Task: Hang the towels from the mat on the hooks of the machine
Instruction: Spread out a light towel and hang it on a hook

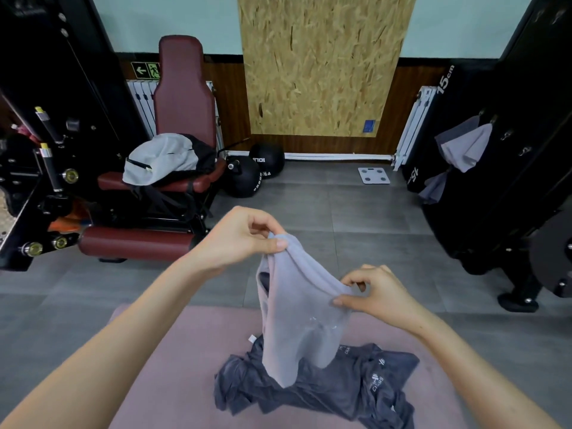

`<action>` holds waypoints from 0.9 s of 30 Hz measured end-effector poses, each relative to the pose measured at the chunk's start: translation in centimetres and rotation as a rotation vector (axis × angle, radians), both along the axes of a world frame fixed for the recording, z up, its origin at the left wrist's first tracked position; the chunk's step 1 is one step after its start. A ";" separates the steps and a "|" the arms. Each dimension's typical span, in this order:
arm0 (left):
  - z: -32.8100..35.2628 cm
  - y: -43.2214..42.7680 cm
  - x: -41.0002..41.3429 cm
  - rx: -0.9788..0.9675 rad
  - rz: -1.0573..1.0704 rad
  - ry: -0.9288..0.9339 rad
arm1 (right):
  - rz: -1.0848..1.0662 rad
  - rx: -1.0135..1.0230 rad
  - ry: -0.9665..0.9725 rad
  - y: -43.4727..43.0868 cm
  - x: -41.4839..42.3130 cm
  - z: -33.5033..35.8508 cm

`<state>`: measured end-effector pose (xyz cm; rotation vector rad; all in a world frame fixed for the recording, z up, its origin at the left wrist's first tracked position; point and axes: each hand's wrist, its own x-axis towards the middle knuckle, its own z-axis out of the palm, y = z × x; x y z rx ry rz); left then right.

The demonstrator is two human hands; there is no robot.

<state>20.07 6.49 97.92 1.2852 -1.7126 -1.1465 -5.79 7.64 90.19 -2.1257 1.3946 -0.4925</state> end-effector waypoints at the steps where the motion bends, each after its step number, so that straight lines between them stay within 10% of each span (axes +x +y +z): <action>1: 0.1 -0.1 0.5 -0.008 0.007 -0.013 | 0.000 0.009 0.049 -0.1 -0.5 -0.5; 9: -0.7 -0.8 5.1 -0.036 0.201 -0.054 | -0.106 -0.067 0.244 -1.4 -3.6 -1.6; 27: -2.0 -2.9 5.2 0.077 0.292 -0.018 | 0.069 -0.084 -0.013 -3.0 1.6 5.9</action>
